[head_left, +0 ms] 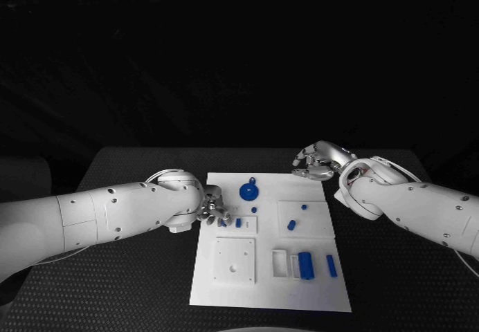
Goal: Assemble the parts on the task board
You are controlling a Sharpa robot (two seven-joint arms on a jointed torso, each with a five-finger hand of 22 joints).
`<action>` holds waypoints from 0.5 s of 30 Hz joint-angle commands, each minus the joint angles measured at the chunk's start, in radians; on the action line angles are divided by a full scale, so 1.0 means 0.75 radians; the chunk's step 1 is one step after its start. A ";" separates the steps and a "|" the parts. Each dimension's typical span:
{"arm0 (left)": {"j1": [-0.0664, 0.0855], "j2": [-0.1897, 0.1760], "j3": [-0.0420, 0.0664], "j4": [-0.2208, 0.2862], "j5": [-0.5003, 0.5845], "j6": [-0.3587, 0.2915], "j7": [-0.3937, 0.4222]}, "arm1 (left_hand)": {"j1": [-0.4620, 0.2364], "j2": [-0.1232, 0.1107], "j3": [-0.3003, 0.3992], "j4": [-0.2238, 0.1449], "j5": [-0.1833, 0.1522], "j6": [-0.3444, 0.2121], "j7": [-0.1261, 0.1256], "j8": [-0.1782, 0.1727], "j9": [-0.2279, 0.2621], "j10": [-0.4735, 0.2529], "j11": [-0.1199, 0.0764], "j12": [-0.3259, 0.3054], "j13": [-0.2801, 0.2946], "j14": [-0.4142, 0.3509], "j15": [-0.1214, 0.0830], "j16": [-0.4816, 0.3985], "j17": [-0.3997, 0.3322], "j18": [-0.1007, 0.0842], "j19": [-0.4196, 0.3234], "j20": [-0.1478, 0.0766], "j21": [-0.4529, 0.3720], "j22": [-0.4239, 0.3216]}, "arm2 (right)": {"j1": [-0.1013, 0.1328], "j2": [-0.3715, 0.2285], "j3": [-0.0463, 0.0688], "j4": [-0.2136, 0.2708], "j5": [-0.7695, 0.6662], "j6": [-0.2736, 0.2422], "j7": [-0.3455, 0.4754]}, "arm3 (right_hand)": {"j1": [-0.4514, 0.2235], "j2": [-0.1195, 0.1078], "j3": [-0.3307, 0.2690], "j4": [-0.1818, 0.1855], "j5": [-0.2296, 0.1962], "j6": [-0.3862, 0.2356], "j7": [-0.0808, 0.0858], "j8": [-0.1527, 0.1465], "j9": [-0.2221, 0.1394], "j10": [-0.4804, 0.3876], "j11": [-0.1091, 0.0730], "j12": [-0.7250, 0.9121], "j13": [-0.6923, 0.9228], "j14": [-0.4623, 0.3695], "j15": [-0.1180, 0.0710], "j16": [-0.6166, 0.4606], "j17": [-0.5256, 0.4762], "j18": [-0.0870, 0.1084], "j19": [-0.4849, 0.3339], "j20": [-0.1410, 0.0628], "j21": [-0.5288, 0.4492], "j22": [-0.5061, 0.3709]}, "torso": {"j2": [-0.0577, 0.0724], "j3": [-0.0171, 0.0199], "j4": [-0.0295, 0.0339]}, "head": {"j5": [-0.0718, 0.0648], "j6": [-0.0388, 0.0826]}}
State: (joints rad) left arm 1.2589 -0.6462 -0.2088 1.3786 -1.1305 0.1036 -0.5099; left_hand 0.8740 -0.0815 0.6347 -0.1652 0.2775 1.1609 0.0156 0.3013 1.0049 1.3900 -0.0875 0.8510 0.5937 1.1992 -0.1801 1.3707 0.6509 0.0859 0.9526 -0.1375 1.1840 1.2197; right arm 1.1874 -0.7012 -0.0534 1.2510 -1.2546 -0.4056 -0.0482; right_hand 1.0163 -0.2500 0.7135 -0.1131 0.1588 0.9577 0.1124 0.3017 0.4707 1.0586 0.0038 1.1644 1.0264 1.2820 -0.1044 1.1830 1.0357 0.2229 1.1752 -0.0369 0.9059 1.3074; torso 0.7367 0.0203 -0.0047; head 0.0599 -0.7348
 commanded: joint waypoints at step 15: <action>-0.002 0.016 0.013 -0.016 0.005 -0.050 0.019 | 0.095 0.082 0.048 -0.057 -0.010 -0.004 0.000 -0.002 0.005 -0.010 -0.005 -0.006 0.002 0.010 -0.019 -0.008 -0.001 0.003 -0.009 -0.161 -0.010 0.002 | -0.001 0.002 0.001 0.001 -0.003 0.012 0.012 | -0.014 0.000 -0.004 -0.005 0.007 0.001 0.007 -0.008 -0.002 -0.010 0.002 -0.003 -0.001 -0.002 0.001 -0.005 -0.001 0.052 0.004 -0.004 -0.007 0.019 | 0.000 0.0010 -0.0004 | -0.002 -0.003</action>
State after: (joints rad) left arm 1.2592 -0.6417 -0.2005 1.3667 -1.1289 0.0980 -0.5099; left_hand 0.8768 -0.0787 0.6349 -0.1655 0.2737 1.1602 0.0150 0.3014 1.0096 1.3898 -0.0877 0.8510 0.5936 1.1986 -0.1806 1.3707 0.6509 0.0858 0.9526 -0.1375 1.1806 1.2203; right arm 1.1872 -0.7005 -0.0534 1.2508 -1.2546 -0.4056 -0.0479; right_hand 1.0163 -0.2501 0.7135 -0.1131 0.1588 0.9591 0.1110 0.3017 0.4707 1.0600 0.0052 1.1644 1.0265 1.2820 -0.1044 1.1830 1.0357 0.2229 1.1752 -0.0369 0.9059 1.3074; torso 0.7365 0.0208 -0.0052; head 0.0586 -0.7364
